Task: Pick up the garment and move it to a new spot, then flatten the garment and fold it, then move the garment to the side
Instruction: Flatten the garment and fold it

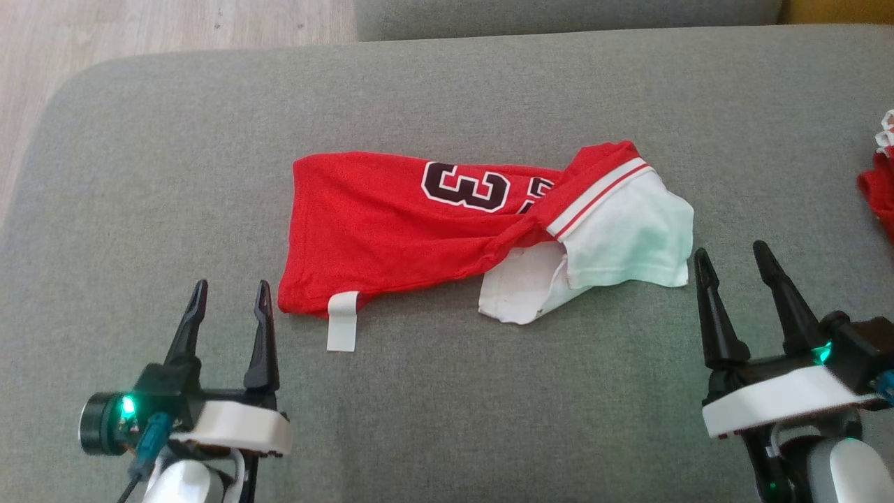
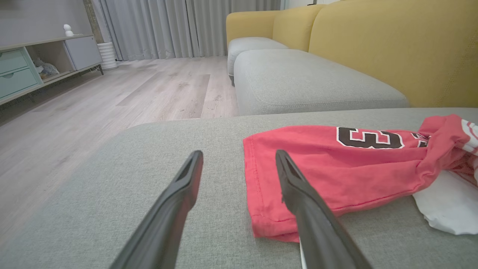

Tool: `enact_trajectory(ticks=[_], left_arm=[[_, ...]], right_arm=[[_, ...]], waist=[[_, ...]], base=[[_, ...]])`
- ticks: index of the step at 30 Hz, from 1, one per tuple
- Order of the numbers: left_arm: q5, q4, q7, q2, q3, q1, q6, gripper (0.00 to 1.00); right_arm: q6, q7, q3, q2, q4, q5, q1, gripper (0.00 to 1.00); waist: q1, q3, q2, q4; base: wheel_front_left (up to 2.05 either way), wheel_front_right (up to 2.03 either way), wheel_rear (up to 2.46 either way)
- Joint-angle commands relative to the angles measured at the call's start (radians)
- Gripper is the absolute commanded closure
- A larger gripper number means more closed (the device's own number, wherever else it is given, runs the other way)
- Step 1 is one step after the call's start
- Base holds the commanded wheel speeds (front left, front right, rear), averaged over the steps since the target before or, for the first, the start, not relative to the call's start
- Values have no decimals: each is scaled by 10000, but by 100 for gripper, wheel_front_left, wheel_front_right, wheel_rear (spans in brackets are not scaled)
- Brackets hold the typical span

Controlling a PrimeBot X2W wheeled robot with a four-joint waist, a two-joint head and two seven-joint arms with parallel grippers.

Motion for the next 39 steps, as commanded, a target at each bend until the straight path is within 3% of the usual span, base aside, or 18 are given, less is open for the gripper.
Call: enact_trajectory(ticks=[1,7,17,29,30,31,32,39], left_arm=[[-90,-343,-5,266,378,-250,90,0],[-127,-411,312,333,284,-324,97,0],[-1093,846,3185,414,-267,-2051,-1021,0],[-1868,1965,4639,373,-299,-2535,-1290,0],[-1912,1965,4695,374,-321,-2513,-1327,34],[-1970,1954,4746,365,-335,-2496,-1368,81],[-1955,1939,4774,392,-365,-2497,-1382,100],[-1857,1832,4666,519,-406,-2545,-1381,100]], right_arm=[[-17,23,228,-21,-405,-50,-202,0],[-17,122,195,58,-451,77,-276,0],[-17,347,323,139,-337,312,-485,0],[-17,332,185,195,-4,502,-561,0],[-17,345,158,200,44,537,-566,0],[-17,336,135,204,89,551,-583,0],[-17,334,96,206,159,540,-599,0],[-17,505,-133,60,980,465,-820,0]], waist=[[0,9,0,-1],[0,100,0,-26],[0,545,0,-162],[0,856,0,-390],[0,856,0,-386],[0,858,0,-376],[0,863,0,-369],[0,878,0,-309]], base=[[0,0,0],[0,0,0],[0,0,0],[0,0,0],[0,0,0],[0,0,0],[0,0,0],[0,0,0]])
